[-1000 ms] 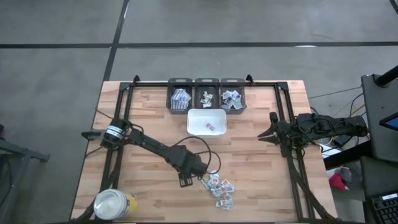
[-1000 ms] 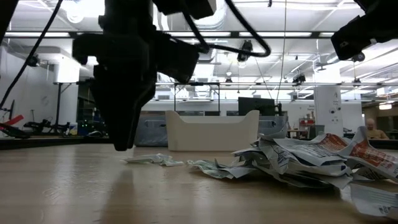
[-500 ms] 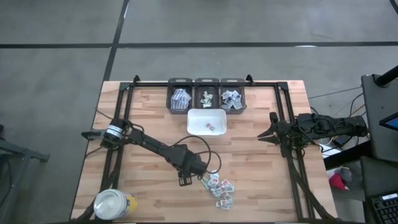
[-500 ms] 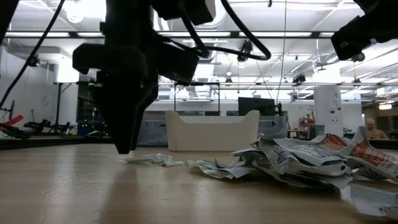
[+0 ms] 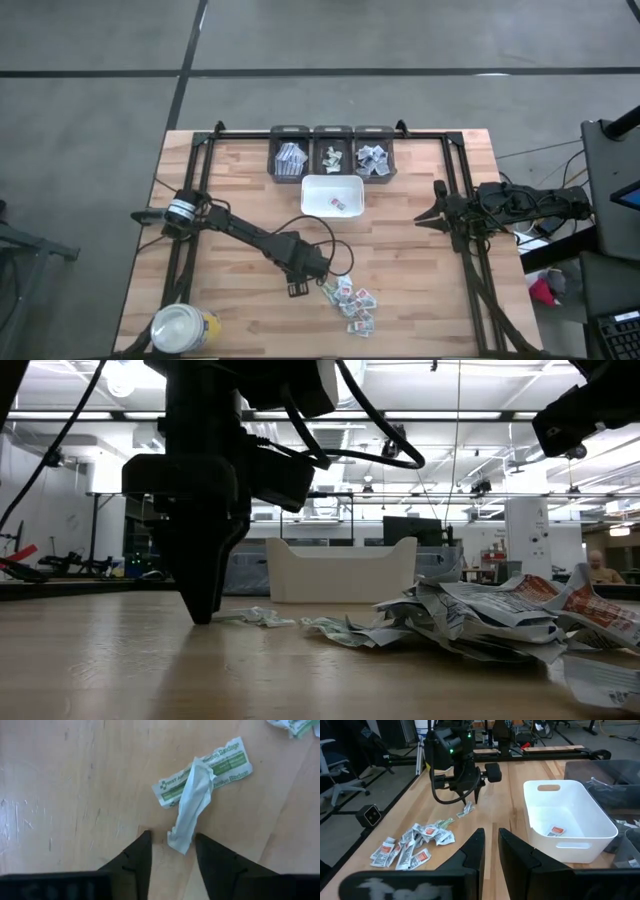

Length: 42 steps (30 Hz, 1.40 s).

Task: Pick & Place First Aid Supplies
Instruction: Put the green band aid into the middle black bin

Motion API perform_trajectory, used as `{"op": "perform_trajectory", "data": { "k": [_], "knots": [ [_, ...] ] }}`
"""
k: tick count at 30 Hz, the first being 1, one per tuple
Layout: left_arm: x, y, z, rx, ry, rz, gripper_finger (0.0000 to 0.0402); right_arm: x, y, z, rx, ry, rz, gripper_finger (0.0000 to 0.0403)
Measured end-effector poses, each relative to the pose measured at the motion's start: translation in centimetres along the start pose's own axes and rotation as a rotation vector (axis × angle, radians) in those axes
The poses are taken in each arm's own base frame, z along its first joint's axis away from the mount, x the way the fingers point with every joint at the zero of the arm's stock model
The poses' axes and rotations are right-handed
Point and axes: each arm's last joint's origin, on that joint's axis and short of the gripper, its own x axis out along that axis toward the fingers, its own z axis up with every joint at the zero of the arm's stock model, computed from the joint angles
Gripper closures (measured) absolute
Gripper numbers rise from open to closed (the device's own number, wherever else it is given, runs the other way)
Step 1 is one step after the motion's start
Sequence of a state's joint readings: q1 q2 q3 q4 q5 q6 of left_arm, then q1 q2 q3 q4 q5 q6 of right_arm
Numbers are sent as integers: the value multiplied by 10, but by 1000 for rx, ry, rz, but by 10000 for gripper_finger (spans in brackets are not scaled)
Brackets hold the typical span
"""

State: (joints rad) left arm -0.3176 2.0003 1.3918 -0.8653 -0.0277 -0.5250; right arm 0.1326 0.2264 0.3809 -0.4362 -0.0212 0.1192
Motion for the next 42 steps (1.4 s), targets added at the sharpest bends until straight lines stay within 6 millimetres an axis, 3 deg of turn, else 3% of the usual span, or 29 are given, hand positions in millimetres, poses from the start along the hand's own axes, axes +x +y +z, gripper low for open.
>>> {"op": "perform_trajectory", "data": {
  "k": [11,19,27,36,39,42],
  "knots": [
    [1,1,-1,-11,17,-3,387,0,0,0,0,0,0,351],
    [-13,0,-6,-27,31,-57,399,0,0,0,0,0,0,351],
    [-78,6,-10,-156,-118,-132,401,0,0,0,0,-1,0,351],
    [-174,29,7,-379,-681,75,401,0,0,0,0,1,0,351],
    [-194,42,19,-393,-771,127,401,1,0,0,-9,2,-3,351],
    [-202,63,34,-407,-801,194,401,1,-1,0,-56,4,-17,351]
  ]
}}
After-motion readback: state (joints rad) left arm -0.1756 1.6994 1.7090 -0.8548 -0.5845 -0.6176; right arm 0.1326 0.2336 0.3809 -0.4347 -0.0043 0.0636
